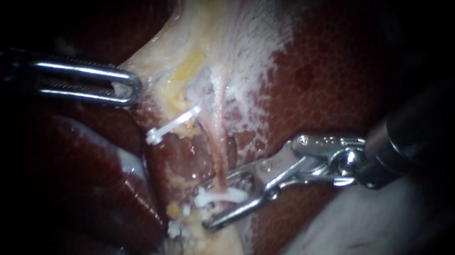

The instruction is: Going back first clip right tube

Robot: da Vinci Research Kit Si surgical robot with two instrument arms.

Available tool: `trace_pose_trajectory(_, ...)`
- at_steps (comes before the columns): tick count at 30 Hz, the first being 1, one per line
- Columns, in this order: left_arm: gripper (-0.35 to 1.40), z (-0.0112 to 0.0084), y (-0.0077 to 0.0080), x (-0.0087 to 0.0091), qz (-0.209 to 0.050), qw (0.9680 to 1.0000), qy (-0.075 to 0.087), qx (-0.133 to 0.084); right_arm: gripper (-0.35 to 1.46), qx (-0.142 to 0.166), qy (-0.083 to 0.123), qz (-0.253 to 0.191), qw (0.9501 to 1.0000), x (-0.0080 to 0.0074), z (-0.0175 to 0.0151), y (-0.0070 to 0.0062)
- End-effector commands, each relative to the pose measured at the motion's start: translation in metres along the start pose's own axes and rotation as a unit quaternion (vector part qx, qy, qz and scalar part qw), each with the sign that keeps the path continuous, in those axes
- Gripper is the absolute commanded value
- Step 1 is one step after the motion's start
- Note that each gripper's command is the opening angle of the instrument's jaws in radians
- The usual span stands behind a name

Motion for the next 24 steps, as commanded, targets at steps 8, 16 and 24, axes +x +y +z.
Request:
trace_pose_trajectory(8, -0.35, 0.0000, 0.0000, 0.0000, 0.000, 1.0000, 0.000, 0.000, 0.56, -0.010, -0.001, -0.045, 0.9989, 0.0003, -0.0003, 0.0000)
trace_pose_trajectory(16, -0.35, -0.0001, 0.0000, 0.0000, 0.000, 1.0000, 0.000, 0.000, 0.60, -0.029, 0.002, -0.070, 0.9971, 0.0007, -0.0007, 0.0000)
trace_pose_trajectory(24, -0.35, -0.0001, 0.0000, 0.0000, 0.000, 1.0000, 0.000, 0.000, 0.60, -0.028, 0.001, -0.076, 0.9967, 0.0007, -0.0010, -0.0002)
